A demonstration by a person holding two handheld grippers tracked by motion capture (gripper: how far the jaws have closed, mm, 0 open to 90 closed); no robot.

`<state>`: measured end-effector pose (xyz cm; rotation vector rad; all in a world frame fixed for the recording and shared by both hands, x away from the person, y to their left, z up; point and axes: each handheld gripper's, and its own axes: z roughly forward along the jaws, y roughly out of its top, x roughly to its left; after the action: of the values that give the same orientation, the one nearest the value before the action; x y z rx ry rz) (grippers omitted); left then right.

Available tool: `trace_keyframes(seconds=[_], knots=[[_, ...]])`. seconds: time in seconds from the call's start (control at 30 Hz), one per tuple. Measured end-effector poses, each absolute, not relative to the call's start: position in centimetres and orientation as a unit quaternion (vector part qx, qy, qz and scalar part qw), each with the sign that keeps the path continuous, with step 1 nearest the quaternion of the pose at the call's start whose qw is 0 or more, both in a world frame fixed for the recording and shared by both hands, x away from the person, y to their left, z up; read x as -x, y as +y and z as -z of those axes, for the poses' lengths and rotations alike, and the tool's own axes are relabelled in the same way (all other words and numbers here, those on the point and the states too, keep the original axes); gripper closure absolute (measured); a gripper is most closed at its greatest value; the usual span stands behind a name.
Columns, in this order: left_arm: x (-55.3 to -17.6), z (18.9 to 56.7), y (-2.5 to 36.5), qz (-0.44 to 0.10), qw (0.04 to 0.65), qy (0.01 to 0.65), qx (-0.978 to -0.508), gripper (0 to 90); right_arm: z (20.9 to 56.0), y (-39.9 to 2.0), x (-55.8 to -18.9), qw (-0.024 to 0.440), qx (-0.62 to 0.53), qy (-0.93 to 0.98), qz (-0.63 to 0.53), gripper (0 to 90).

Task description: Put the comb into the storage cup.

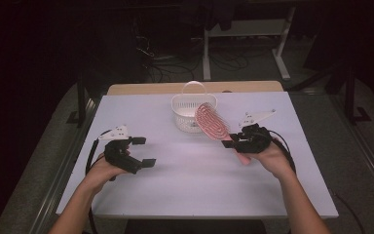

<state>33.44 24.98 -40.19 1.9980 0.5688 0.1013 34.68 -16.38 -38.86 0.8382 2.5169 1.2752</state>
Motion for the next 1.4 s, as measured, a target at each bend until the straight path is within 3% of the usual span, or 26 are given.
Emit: trace_keyframes(seconds=[1.4], knots=[[-36.2,39.1,19.1,-0.017,0.549,0.202,-0.811,0.0,39.5,-14.4,-35.1,0.109,-0.278,0.844,-0.445,68.6]])
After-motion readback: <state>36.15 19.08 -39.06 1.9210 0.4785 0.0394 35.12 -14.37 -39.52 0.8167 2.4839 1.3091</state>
